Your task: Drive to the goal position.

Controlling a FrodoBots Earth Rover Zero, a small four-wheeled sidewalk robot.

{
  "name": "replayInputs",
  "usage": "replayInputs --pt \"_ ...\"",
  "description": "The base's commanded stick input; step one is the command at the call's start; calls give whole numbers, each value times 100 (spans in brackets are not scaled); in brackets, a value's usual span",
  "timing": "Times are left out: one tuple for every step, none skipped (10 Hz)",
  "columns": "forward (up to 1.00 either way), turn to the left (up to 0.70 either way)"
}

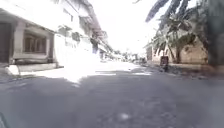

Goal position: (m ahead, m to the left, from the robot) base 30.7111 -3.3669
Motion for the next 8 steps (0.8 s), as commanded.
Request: replayInputs --pt "100 -28" --pt "100 -28" --pt "100 -28" --pt "100 -28" --pt "100 -28" --pt "100 -17" --pt "100 12" --pt "100 12"
